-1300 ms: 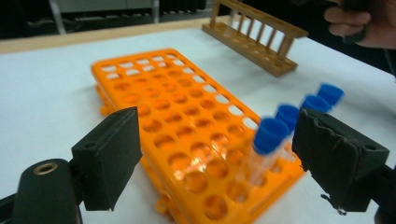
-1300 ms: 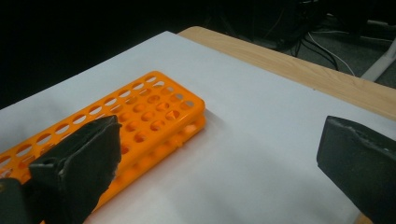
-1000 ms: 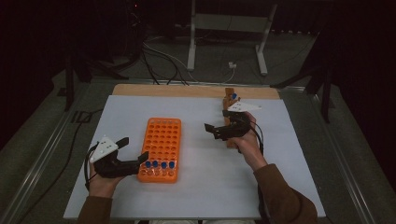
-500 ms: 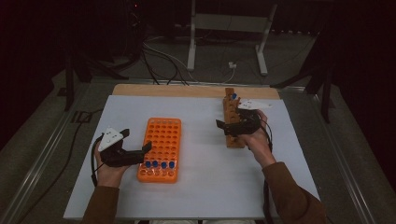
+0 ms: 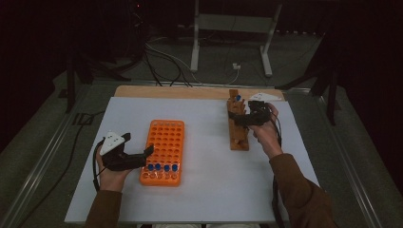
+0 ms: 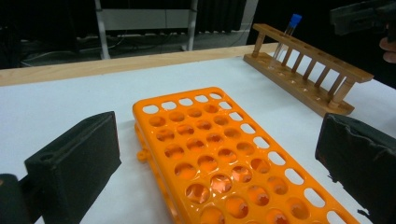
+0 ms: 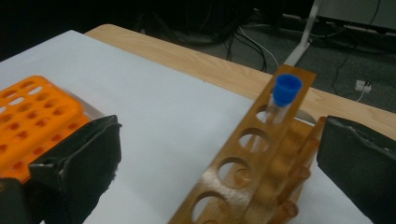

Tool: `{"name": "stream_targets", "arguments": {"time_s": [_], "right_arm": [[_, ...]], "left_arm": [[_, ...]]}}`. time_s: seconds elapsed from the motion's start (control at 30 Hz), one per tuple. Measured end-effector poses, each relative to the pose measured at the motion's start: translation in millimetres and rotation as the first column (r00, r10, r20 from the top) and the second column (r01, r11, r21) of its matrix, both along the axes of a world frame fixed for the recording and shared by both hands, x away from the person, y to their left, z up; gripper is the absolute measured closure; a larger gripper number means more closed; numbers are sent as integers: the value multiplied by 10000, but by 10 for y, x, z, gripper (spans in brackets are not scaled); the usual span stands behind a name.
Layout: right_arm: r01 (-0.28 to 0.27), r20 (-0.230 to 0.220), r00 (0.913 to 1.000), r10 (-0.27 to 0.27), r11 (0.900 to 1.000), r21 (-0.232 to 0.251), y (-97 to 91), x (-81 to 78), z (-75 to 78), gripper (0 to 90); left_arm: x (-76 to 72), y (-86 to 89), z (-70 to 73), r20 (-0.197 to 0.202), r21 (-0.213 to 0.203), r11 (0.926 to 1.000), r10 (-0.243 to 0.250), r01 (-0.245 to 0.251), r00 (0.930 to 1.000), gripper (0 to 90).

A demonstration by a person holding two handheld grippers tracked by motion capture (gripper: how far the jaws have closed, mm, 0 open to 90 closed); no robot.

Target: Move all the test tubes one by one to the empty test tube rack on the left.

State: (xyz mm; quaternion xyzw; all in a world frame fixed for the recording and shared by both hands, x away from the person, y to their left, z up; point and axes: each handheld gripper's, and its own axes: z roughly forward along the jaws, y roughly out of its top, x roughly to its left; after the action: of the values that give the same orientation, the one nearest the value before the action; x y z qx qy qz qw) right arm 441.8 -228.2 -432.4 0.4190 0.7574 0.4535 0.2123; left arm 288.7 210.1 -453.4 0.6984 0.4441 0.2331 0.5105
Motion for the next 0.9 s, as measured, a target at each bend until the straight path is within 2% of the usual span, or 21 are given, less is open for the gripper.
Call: {"name": "stream_targets", "arguments": {"time_s": [0.3,0.47,0.6,0.73,0.9], "right_arm": [[576,-195,9981,-576,9983,-17,-61,182,-95,3],[781,-251,9967,-778,9969,130,-57,267,-158,39],[883,-337,9955,-881,9961,46,-19,343,-204,82],[1219,-207,9923,-1221,9925,-117,15,411,-212,174],[1527,-128,9881,-1530,9880,-251,28,495,-228,437]], "left_arm": [[12,-48,-43,-166,38,9999,-119,120,9998,9],[15,-65,-59,-270,24,9998,-182,182,9995,10],[12,-73,-67,-299,-14,9997,-231,231,9993,10],[15,-68,-73,-322,-84,9997,-238,235,9992,10],[20,-49,-77,-367,-188,9996,-225,219,9991,10]]}}
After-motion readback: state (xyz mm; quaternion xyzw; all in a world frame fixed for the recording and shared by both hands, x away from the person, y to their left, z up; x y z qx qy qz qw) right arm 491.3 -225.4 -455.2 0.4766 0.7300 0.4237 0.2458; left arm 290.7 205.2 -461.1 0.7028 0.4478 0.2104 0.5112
